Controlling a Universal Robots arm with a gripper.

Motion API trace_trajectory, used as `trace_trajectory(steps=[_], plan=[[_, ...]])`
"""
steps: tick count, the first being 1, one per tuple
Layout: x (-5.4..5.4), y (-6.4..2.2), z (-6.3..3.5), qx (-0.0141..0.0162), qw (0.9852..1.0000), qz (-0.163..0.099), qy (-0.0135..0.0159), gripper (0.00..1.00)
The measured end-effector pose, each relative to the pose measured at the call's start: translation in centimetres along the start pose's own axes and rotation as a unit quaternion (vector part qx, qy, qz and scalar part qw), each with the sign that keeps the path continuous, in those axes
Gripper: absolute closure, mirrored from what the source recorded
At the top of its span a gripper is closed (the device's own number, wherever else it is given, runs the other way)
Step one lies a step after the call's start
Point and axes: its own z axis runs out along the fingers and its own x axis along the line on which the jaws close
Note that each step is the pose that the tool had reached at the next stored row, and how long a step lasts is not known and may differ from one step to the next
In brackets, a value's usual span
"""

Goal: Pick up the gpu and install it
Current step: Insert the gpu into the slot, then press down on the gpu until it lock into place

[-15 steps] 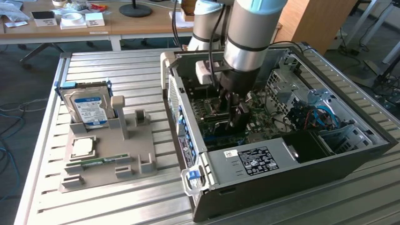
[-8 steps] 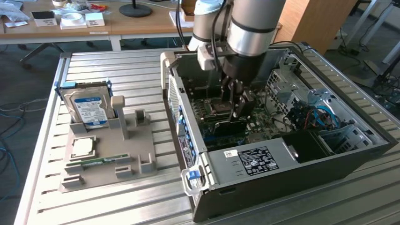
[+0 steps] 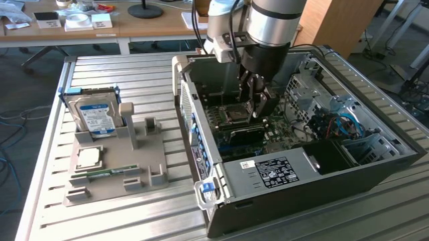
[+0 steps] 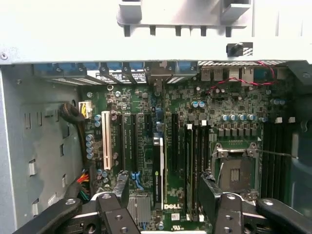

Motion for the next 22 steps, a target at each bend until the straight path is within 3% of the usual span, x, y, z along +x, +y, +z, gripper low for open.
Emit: trace_trajectory(steps=[13, 16, 19, 22], plan=[[0.0, 0.0, -0.01, -0.0001, 1.0, 0.0, 0.0001, 0.31], [0.0, 0.0, -0.01, 0.0, 1.0, 0.0, 0.0001, 0.39], [0.0, 0.0, -0.01, 0.0, 1.0, 0.0, 0.0001, 0.56], [0.0, 0.0, -0.01, -0.0001, 1.0, 0.0, 0.0001, 0.62]])
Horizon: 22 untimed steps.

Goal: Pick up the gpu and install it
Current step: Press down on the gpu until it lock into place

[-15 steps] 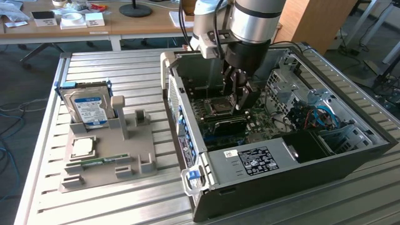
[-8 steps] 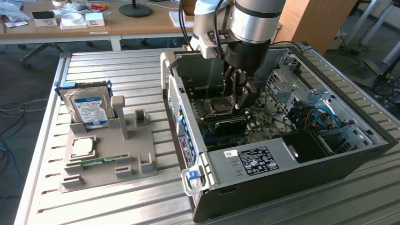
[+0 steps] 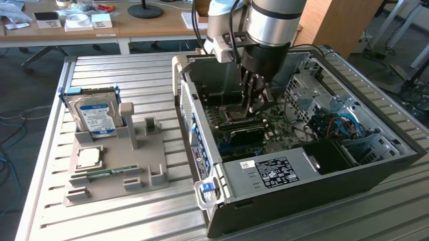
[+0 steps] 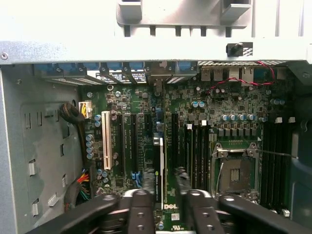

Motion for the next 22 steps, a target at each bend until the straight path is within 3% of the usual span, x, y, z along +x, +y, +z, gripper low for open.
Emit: trace_trajectory(steps=[1, 2, 12, 22], plan=[[0.0, 0.0, 0.0, 0.0, 1.0, 0.0, 0.0, 0.8], [0.0, 0.0, 0.0, 0.0, 1.0, 0.0, 0.0, 0.89], [0.0, 0.0, 0.02, 0.0, 1.0, 0.0, 0.0, 0.89], [0.03, 0.03, 0.92, 0.0, 1.0, 0.0, 0.0001, 0.89]])
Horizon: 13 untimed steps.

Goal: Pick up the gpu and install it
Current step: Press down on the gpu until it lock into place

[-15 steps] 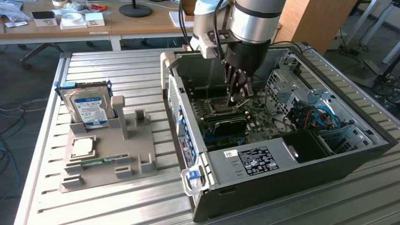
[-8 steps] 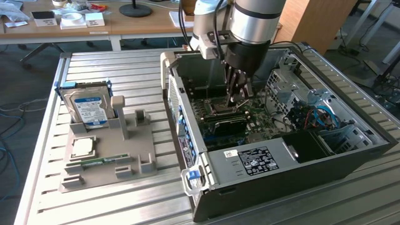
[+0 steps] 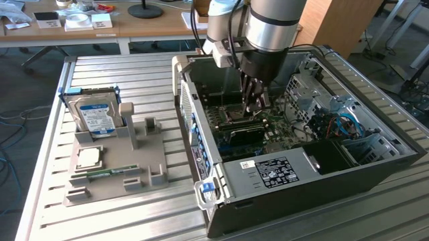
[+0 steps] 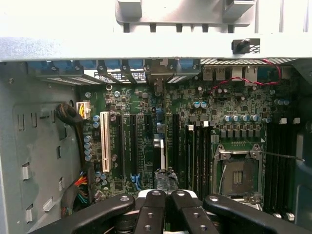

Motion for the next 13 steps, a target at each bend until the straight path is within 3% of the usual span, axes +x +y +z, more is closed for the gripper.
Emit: trace_trajectory(steps=[13], plan=[[0.03, 0.03, 0.91, 0.0, 1.0, 0.0, 0.0, 0.89]])
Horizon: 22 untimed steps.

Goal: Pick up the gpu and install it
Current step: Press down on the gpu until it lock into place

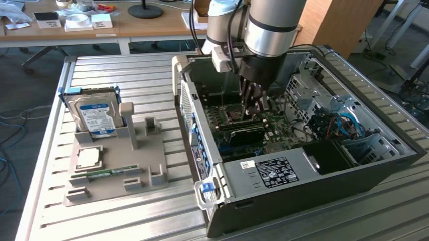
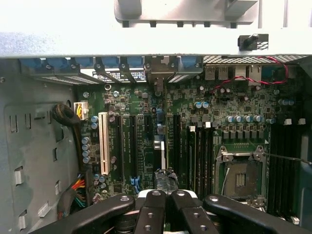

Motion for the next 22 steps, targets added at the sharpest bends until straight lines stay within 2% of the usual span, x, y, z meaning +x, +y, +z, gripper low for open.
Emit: trace_trajectory(steps=[6, 22], plan=[[0.0, 0.0, 0.1, 0.0002, 1.0, 0.0, -0.001, 0.89], [0.01, 0.02, 0.5, 0.0, 1.0, 0.0, -0.0007, 0.89]])
